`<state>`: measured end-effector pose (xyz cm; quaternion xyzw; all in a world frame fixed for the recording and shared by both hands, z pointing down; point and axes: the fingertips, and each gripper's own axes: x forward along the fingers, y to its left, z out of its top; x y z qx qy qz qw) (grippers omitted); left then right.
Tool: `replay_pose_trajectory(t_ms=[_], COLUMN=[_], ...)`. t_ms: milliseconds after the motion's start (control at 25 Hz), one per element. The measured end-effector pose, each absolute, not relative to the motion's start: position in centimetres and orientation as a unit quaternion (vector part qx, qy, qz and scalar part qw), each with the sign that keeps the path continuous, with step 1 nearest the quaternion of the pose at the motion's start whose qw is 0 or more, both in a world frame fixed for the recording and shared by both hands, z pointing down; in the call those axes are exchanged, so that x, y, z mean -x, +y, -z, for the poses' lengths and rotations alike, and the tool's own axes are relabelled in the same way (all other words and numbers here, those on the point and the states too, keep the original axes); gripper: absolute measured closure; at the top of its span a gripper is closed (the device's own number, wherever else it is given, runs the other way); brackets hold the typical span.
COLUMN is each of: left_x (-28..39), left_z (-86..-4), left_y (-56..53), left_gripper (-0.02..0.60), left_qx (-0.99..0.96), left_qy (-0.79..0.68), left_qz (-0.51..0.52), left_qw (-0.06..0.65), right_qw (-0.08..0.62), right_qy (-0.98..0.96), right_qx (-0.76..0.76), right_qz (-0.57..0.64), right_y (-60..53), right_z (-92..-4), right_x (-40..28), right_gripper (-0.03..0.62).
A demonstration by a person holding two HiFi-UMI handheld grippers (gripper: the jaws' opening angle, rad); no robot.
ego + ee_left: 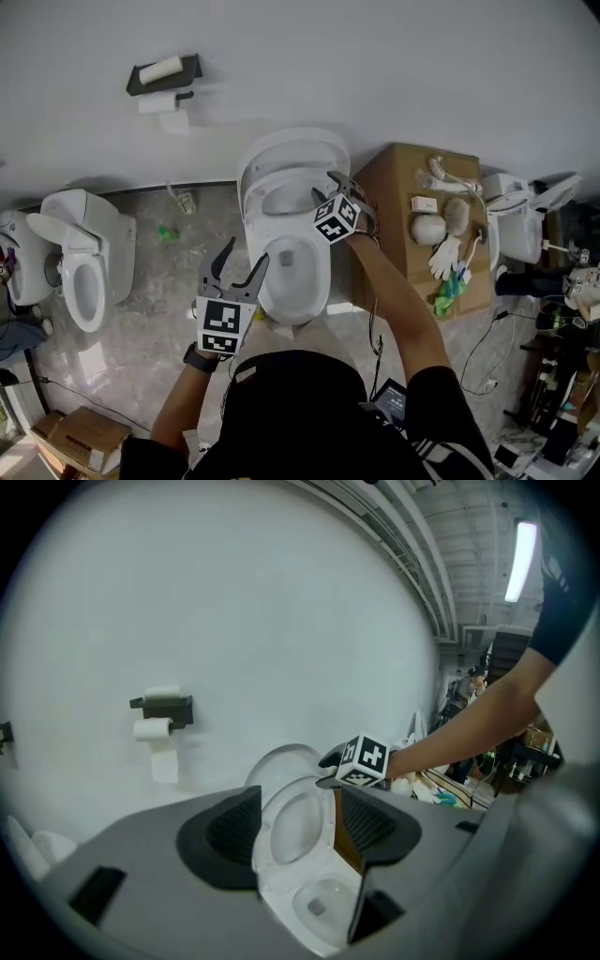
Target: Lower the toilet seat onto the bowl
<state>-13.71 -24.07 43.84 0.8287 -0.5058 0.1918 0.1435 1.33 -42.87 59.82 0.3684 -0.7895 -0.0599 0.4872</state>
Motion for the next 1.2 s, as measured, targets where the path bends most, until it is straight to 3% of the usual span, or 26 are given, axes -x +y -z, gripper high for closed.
replay_pose_trajectory(t_ms=[440, 720, 1000, 1200], left_x=[16.0, 16.0, 15.9, 15.9], left_z=[-44.5, -44.9, -45.2, -45.2], left_y=[-22.6, -22.4, -22.1, -21.7], left_gripper=[0.308, 0.31, 0.313, 0.319], left_qx=[-0.812, -0.812, -0.808, -0.806], left_qy=[-0.525, -0.523, -0.527, -0.534], left_qz=[-0.201, -0.203, -0.198, -0.179], left_qw=[0.159, 0.163, 0.171, 0.184], right_qw=[0.531, 0.543, 0.546, 0.557], right_qy=[-0.766, -0.763, -0.759, -0.763], right_qx=[-0.353, -0.343, -0.343, -0.31], right_qz=[0.074, 0.081, 0.087, 0.107], right_y=[-45.8, -46.3, -46.5, -45.9], right_z=[-62.1, -62.8, -63.0, -62.8], right_x=[-1.8, -1.5, -1.5, -1.4], right_gripper=[0.391, 0.435, 0.52, 0.537])
